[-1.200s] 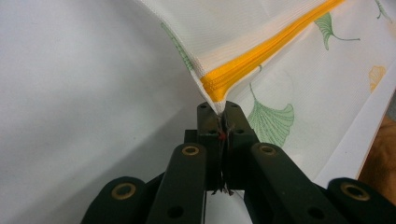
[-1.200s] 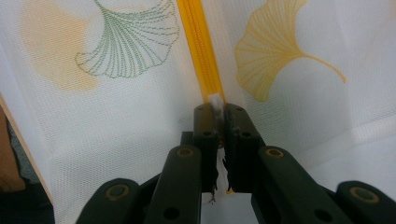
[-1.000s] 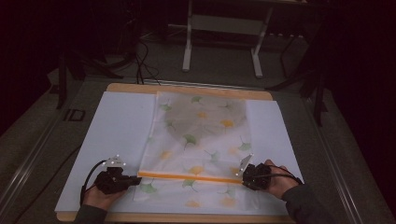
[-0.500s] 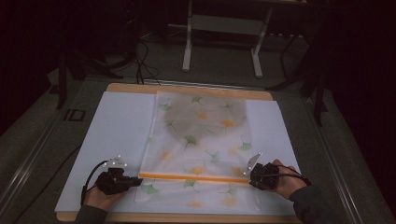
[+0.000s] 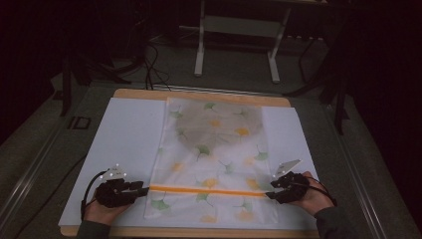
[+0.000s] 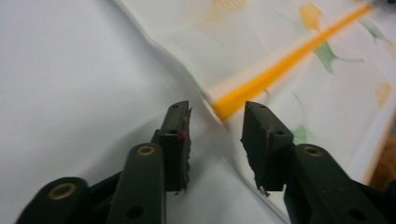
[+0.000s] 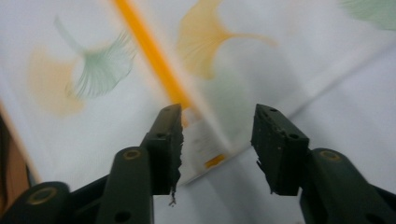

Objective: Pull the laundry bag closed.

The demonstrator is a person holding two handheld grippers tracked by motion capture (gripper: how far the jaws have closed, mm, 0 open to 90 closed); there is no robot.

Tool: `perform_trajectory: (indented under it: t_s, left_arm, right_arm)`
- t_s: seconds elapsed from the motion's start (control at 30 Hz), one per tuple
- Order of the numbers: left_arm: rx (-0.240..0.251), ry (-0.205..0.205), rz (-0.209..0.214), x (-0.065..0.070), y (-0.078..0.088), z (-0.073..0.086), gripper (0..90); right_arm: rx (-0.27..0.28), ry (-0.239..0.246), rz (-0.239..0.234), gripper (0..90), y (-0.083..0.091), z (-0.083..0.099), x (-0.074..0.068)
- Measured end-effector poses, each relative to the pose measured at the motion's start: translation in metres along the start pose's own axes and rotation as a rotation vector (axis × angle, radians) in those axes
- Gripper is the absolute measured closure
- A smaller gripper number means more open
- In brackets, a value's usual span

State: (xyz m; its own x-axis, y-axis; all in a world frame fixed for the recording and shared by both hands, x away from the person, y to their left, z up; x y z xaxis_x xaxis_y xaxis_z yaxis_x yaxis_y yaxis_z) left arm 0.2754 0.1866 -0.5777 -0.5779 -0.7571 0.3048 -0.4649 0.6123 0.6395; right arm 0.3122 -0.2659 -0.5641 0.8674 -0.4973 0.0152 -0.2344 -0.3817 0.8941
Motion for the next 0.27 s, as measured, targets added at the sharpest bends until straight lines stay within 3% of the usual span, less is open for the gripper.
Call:
perform_trajectory:
  t_s: [0.1, 0.27]
  left_arm:
    - [0.034, 0.010, -0.067, -0.009, 0.003, -0.002, 57.9]
    - [0.070, 0.048, -0.244, -0.031, 0.007, -0.003, 54.8]
  right_arm:
    - [0.089, -0.094, 0.036, 46.6, 0.003, 0.002, 0.009]
    - [0.215, -0.300, 0.135, 43.2, 0.001, 0.013, 0.030]
Point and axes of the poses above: each handheld gripper's, and its own axes: y roughly backward along the jaws, z roughly out of its underside, x roughly to its right, the point moved 8 cm from there along -y, roughly forward along the jaws, and after that the axes turned 3 degrees about y, right-handed, at the moved point
